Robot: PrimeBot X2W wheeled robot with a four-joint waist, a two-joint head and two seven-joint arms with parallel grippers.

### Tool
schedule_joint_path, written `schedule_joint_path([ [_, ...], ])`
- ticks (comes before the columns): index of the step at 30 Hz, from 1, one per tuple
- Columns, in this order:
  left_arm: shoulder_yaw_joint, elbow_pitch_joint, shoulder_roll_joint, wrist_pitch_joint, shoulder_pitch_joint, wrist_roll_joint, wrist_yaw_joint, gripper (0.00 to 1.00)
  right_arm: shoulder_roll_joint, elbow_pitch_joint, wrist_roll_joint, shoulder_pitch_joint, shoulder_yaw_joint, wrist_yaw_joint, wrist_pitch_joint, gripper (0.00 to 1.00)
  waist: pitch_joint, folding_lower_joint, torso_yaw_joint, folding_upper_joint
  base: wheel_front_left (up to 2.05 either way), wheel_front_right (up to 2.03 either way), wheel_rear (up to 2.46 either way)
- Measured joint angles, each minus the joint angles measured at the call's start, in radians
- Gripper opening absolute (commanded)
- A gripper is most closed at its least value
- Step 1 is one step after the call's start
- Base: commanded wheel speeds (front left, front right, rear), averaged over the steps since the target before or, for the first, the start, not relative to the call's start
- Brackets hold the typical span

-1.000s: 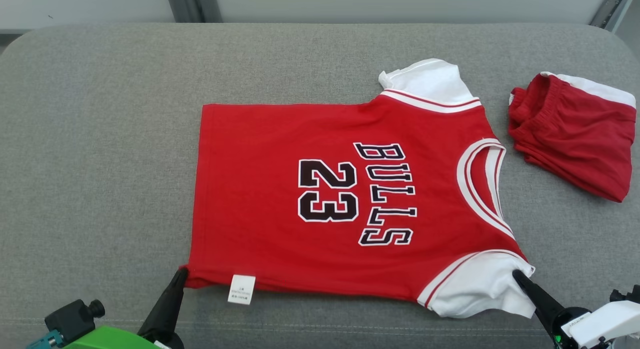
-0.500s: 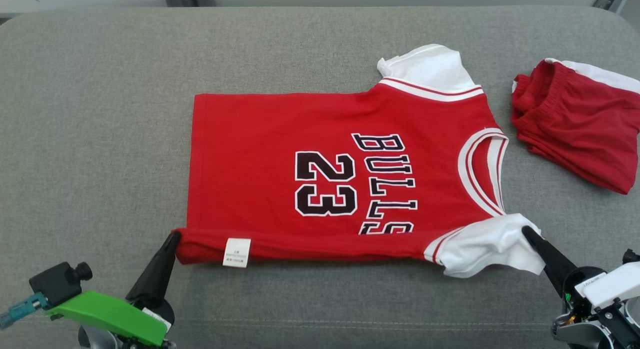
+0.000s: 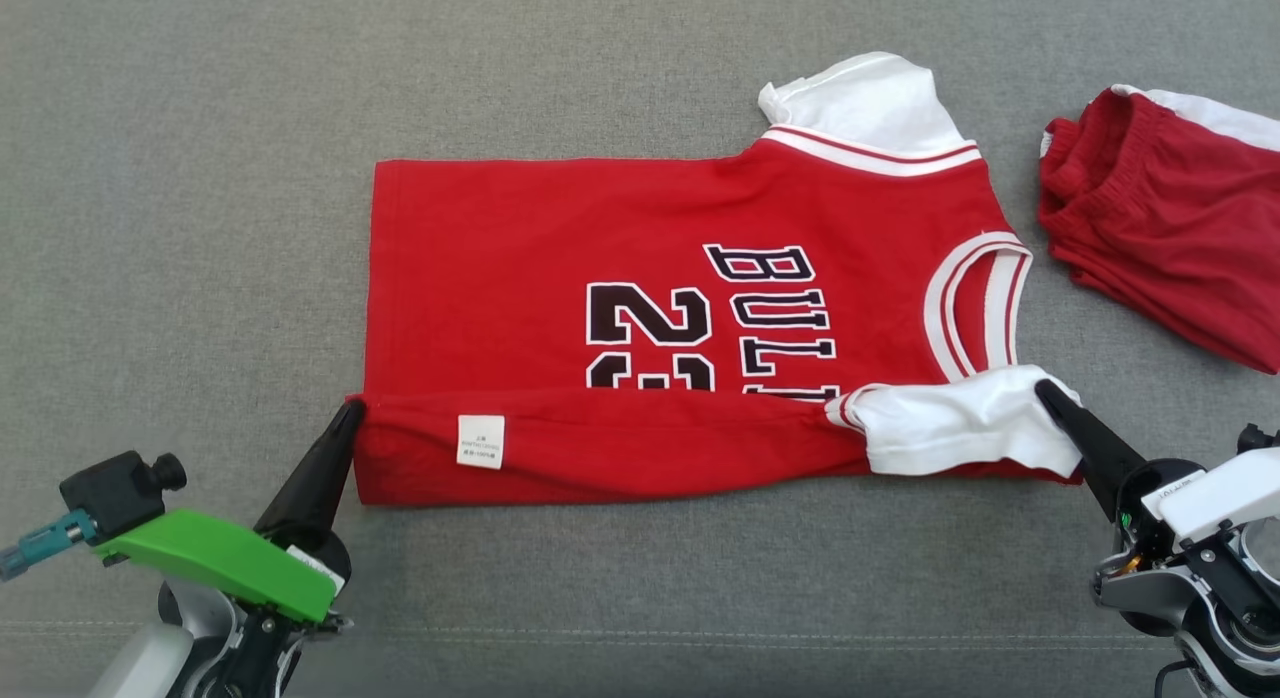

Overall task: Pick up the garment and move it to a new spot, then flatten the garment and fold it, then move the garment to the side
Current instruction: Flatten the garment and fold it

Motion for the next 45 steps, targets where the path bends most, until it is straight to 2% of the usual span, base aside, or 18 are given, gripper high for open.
schedule_joint_path([
  [20,-0.016,0.127,-0.035,0.021,-0.109,0.012,0.004,0.0,0.01,0.067,-0.028,-0.082,-0.007,-0.002,-0.018,0.0,0.057,0.0,-0.012,0.0,0.0,0.0,0.0],
  [25,-0.017,0.161,-0.043,0.02,-0.139,0.017,0.004,0.09,0.01,0.074,-0.044,-0.102,0.029,-0.002,-0.007,0.0,0.062,0.0,-0.008,0.0,0.0,0.0,0.0],
  [32,-0.032,0.201,-0.064,0.021,-0.195,0.046,0.002,0.08,0.01,0.095,-0.055,-0.125,0.047,-0.002,0.004,0.0,0.069,0.0,-0.007,0.0,0.0,0.0,0.0],
  [35,-0.041,0.234,-0.072,0.021,-0.216,0.062,-0.003,0.04,0.014,0.109,-0.071,-0.134,0.063,0.0,0.013,0.0,0.068,0.0,-0.01,0.0,0.0,0.0,0.0],
  [45,-0.052,0.227,-0.061,0.006,-0.178,0.063,-0.019,0.01,0.017,0.055,-0.046,-0.098,0.044,0.089,0.014,0.0,-0.003,0.0,-0.017,0.0,0.0,0.0,0.0],
])
